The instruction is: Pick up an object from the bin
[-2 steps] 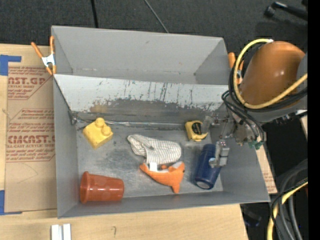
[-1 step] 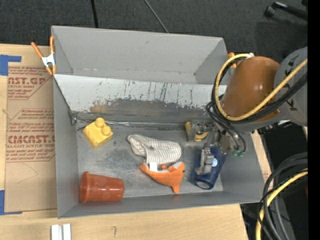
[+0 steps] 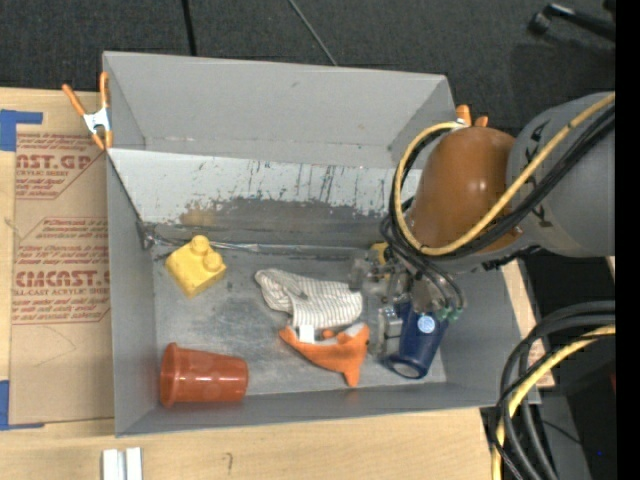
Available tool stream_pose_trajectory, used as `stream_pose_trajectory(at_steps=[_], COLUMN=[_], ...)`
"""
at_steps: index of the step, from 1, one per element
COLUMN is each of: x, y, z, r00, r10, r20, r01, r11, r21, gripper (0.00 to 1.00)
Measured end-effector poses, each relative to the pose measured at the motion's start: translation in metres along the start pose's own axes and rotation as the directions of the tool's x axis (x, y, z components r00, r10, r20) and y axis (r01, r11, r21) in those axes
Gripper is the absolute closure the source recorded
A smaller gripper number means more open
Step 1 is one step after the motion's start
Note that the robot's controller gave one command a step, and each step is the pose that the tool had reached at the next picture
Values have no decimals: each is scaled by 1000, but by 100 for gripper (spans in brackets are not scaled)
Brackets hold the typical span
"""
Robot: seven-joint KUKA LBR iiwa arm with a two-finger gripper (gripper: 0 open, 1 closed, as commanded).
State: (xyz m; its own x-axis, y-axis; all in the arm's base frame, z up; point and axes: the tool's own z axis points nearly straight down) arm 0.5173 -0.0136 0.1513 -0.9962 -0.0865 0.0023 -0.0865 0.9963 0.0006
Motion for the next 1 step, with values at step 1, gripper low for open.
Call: stream_pose_trajectory(at_steps=[1], x=[-7], y=[35], z=[33], r00=[998], r10=[-70], r20=[5], r01=[70], r11=[998], r21=[1], gripper=[0])
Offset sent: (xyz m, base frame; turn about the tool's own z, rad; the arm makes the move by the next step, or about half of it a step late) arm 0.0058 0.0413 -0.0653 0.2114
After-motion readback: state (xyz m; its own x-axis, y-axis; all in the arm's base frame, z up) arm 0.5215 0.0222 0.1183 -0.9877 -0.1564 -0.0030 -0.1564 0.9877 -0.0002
